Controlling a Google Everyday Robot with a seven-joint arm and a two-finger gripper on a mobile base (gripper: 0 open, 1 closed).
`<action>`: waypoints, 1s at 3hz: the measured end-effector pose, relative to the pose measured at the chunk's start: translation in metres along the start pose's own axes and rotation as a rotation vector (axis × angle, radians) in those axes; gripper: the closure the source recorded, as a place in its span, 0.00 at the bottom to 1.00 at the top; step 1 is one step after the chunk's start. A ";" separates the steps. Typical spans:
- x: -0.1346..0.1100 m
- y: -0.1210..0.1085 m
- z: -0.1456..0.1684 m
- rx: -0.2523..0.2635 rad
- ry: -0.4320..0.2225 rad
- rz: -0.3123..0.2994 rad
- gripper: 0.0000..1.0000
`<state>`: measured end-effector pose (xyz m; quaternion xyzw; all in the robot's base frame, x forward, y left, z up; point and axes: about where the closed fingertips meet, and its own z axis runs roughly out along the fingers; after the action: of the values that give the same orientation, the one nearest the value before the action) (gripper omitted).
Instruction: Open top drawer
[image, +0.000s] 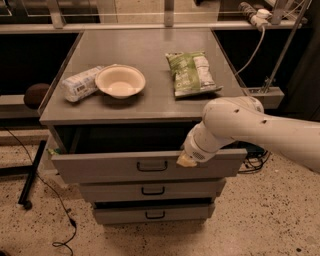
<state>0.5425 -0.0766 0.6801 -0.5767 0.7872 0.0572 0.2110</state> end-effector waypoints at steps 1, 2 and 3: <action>0.002 0.006 -0.003 -0.005 -0.010 -0.003 1.00; 0.004 0.005 -0.004 -0.005 -0.010 -0.003 0.81; 0.006 0.011 -0.006 -0.009 -0.018 -0.009 0.58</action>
Offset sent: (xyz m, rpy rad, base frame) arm -0.0835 -0.0592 -0.0015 0.1171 0.0631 -0.0849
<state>0.5288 -0.0805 0.6817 -0.5807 0.7824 0.0650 0.2157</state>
